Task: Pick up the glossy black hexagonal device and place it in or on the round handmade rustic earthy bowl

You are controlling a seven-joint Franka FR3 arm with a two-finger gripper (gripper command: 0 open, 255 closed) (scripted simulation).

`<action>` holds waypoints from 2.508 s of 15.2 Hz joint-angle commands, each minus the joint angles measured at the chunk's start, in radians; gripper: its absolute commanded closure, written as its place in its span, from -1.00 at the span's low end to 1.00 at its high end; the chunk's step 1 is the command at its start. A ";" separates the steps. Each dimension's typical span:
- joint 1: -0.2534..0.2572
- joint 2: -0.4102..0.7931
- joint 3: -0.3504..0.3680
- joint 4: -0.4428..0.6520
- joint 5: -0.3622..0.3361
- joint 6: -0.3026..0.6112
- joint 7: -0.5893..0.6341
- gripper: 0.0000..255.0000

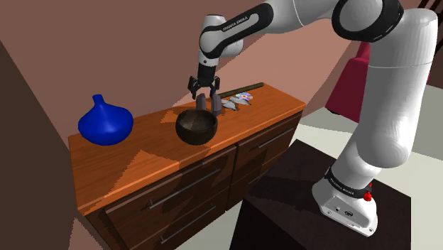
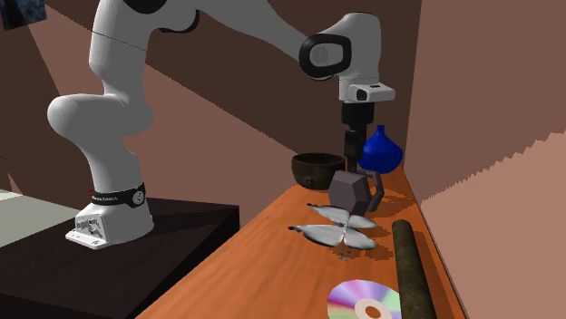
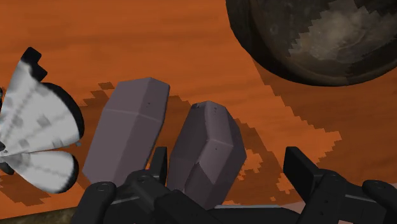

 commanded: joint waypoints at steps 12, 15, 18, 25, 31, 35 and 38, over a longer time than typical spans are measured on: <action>0.004 0.032 0.002 -0.016 0.001 0.049 0.000 1.00; 0.004 0.032 0.002 -0.017 0.001 0.050 0.000 1.00; 0.004 0.031 0.002 -0.018 0.001 0.050 -0.001 1.00; 0.004 0.008 0.001 0.005 -0.001 0.004 0.005 1.00; 0.003 -0.023 0.001 0.043 -0.004 -0.065 0.013 1.00; 0.002 -0.041 0.000 0.073 -0.006 -0.112 0.018 1.00; 0.002 -0.052 0.000 0.098 -0.007 -0.148 0.023 1.00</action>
